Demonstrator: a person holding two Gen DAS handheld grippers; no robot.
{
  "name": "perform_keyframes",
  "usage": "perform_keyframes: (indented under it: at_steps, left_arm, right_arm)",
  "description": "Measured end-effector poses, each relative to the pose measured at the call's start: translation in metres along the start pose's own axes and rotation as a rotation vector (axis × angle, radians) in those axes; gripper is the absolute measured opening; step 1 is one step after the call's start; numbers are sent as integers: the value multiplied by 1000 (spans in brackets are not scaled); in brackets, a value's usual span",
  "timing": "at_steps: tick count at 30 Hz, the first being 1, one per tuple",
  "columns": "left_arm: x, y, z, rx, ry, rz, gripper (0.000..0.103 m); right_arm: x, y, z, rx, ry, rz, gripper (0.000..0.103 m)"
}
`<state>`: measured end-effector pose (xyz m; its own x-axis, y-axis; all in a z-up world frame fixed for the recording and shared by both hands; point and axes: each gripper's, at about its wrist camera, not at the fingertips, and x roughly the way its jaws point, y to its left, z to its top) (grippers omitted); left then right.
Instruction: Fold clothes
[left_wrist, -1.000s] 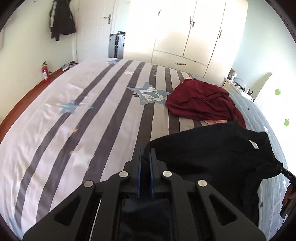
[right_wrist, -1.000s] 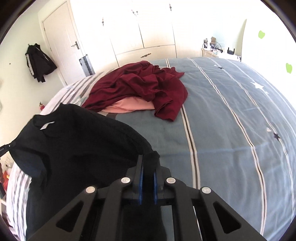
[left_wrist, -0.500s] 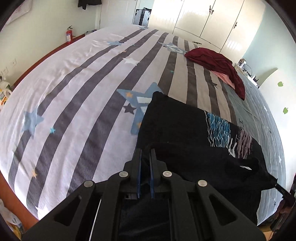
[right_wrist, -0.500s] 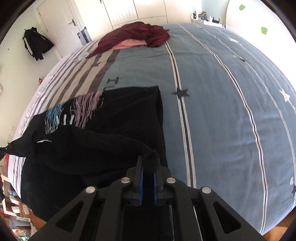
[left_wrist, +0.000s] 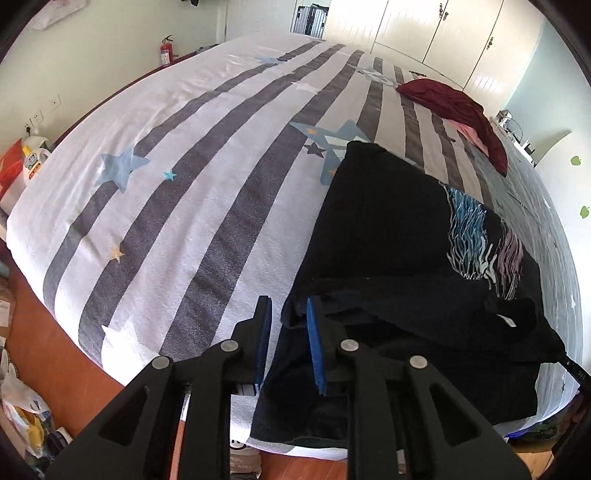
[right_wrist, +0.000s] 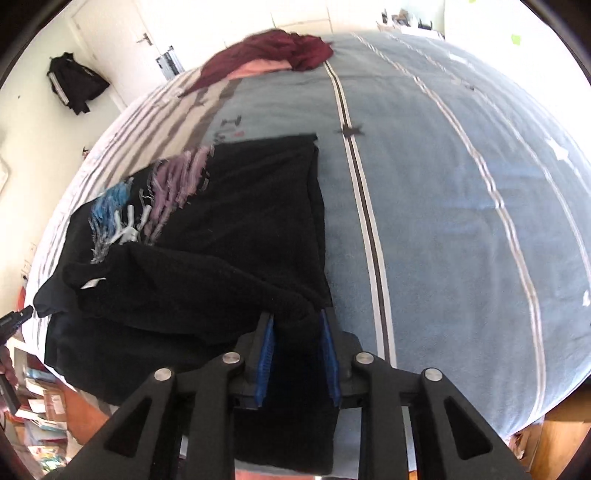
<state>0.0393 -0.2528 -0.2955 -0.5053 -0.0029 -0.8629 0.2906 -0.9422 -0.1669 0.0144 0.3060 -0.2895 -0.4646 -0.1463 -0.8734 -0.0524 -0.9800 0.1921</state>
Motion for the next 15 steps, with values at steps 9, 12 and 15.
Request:
perform_keyframes:
  at_steps: [9,12,15]
  left_arm:
    - [8,-67,36,69,-29,-138,22]
    - [30,-96,38,94,36,-197,32]
    - [55,-122,36,128,89,-213,34]
  right_arm:
    - [-14,46,26,8,-109,54,36]
    - [-9,57,33,46,-129,121,49]
    - [27,82,39,-16,-77,159,50]
